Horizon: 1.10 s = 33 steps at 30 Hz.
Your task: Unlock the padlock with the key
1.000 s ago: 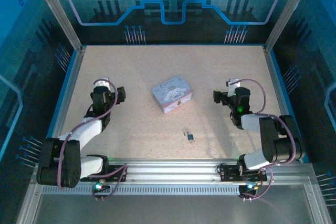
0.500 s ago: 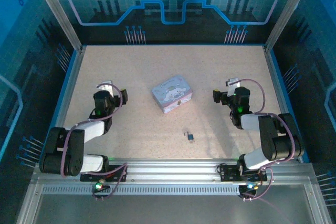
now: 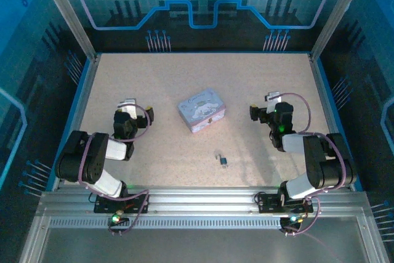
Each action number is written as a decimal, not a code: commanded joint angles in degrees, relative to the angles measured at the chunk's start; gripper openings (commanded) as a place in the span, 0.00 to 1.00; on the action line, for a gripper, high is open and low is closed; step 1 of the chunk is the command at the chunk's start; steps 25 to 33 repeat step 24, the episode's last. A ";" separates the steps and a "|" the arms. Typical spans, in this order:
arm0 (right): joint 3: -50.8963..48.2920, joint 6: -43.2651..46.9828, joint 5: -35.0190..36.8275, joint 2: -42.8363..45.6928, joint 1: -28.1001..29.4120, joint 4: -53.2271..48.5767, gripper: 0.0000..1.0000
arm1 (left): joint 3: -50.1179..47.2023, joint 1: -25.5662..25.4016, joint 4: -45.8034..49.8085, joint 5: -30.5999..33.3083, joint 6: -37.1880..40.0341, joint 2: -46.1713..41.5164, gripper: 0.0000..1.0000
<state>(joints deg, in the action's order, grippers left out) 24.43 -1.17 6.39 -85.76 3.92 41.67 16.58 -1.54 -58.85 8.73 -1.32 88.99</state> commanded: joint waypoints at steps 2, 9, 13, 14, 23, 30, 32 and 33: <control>-0.08 0.74 -0.41 -0.29 -0.40 2.17 1.00 | 5.09 0.70 6.64 -0.46 0.37 -0.65 0.99; -0.08 0.73 -0.42 -0.29 -0.37 2.13 1.00 | 5.01 0.77 5.65 -0.26 0.49 -0.30 0.99; -0.08 0.76 -0.33 -0.33 -0.34 2.13 1.00 | 5.04 0.75 5.55 -0.29 0.52 -0.28 0.99; -0.08 0.79 -0.33 -0.29 -0.33 2.12 1.00 | 5.04 0.75 5.53 -0.29 0.53 -0.31 0.99; -0.02 0.77 -0.34 -0.29 -0.32 2.02 1.00 | 5.01 0.77 5.51 -0.29 0.54 -0.25 0.99; -0.08 0.77 -0.33 -0.29 -0.33 2.10 1.00 | 5.04 0.75 5.58 -0.29 0.53 -0.26 0.99; -0.08 0.77 -0.33 -0.29 -0.33 2.10 1.00 | 5.04 0.75 5.58 -0.29 0.53 -0.26 0.99; -0.08 0.77 -0.33 -0.29 -0.33 2.10 1.00 | 5.04 0.75 5.58 -0.29 0.53 -0.26 0.99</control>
